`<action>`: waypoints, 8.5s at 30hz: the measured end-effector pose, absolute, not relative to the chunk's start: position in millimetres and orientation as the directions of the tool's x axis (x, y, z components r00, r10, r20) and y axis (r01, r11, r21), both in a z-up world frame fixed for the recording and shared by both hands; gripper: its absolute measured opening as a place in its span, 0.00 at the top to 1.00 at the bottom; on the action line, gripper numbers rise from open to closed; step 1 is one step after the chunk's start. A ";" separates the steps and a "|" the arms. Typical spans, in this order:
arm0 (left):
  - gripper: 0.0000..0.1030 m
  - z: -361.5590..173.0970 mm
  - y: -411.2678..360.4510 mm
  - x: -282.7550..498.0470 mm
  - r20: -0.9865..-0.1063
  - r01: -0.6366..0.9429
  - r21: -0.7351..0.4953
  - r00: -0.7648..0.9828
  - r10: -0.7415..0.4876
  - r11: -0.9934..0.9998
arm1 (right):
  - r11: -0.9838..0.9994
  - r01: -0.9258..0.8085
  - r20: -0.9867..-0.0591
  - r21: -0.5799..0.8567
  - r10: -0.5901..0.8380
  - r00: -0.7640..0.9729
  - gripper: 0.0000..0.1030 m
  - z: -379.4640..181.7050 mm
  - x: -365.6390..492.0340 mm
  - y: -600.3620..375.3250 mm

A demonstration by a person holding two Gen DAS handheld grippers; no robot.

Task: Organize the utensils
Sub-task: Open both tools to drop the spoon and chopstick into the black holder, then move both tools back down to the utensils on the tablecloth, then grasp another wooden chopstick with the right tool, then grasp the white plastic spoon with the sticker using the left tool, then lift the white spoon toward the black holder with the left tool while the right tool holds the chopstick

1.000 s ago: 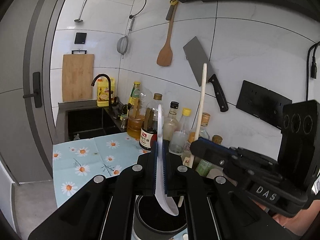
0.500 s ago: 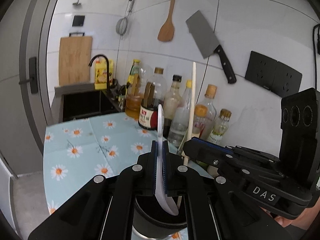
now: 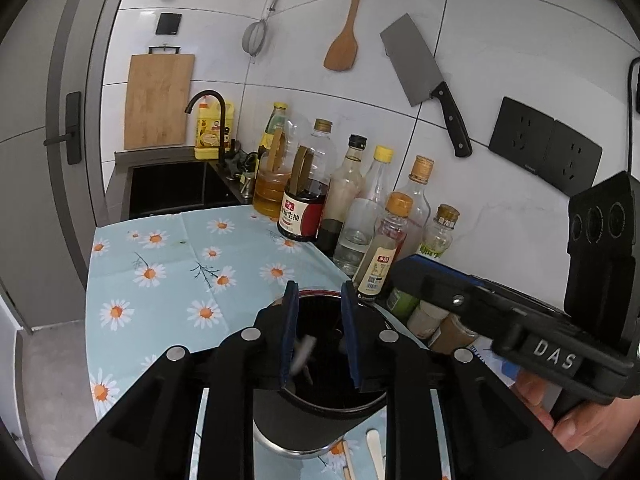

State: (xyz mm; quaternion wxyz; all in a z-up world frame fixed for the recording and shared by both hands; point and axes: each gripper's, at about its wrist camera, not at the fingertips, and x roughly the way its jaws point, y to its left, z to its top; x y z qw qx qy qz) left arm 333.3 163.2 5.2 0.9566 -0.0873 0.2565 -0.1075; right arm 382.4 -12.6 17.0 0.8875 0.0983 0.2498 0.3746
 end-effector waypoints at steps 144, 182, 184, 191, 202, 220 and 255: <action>0.88 -180.8 154.2 193.6 -0.800 -0.482 -0.600 0.345 -0.491 0.638 | 0.686 -0.164 -0.704 0.709 0.674 -0.223 0.94 -97.7 346.9 -110.1; 0.83 -177.4 141.1 214.0 -0.858 -0.516 -0.507 0.226 -0.462 0.691 | 0.626 -0.178 -0.650 0.759 0.717 -0.250 0.94 -99.5 348.5 -98.8; 0.83 -176.3 137.0 220.3 -0.882 -0.531 -0.460 0.180 -0.436 0.711 | 0.618 -0.164 -0.638 0.769 0.726 -0.256 0.94 -102.3 347.4 -100.5; 0.85 -174.1 122.3 240.7 -0.942 -0.561 -0.298 0.041 -0.334 0.773 | 0.598 -0.135 -0.610 0.790 0.745 -0.271 0.94 -108.4 351.6 -104.8; 0.88 -175.0 131.7 247.2 -0.960 -0.616 -0.211 -0.016 -0.280 0.759 | 0.577 -0.125 -0.586 0.807 0.759 -0.284 0.94 -110.1 358.9 -116.7; 0.94 -168.3 121.0 253.4 -0.979 -0.615 -0.166 0.011 -0.202 0.771 | 0.566 -0.137 -0.574 0.813 0.741 -0.349 0.94 -125.6 344.3 -115.0; 0.94 -36.3 191.8 224.0 -0.761 -0.066 -0.531 0.475 -0.441 0.845 | 0.718 -0.317 -0.715 0.620 0.683 0.150 0.94 -38.9 308.3 -47.3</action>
